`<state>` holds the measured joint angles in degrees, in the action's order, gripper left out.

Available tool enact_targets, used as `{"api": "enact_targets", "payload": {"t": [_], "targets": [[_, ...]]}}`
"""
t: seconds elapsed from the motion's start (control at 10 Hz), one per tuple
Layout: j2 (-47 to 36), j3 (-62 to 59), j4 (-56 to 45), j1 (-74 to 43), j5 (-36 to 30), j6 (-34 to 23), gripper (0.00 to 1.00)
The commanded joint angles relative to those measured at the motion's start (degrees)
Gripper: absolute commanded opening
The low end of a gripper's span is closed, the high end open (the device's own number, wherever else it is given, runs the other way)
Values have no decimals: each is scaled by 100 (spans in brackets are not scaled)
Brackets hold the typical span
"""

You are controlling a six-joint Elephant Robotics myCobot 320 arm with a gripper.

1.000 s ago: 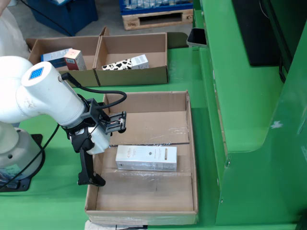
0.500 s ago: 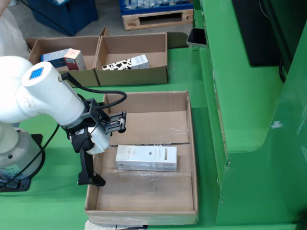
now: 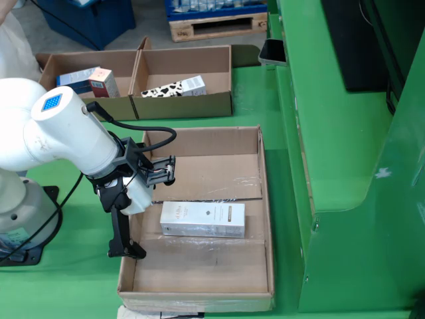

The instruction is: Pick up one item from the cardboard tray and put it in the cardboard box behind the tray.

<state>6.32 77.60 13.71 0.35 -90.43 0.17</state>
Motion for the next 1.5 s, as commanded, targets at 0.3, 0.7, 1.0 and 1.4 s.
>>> {"api": "enact_targets", "payload": {"t": [0.3,0.7,1.0,1.4], "targets": [[58,-438,-4,-20,-20,4,100],[159,-607,-49,1,-4,10,100],[262,-780,-96,33,17,26,100],[501,-1131,-199,51,19,62,100]]}}
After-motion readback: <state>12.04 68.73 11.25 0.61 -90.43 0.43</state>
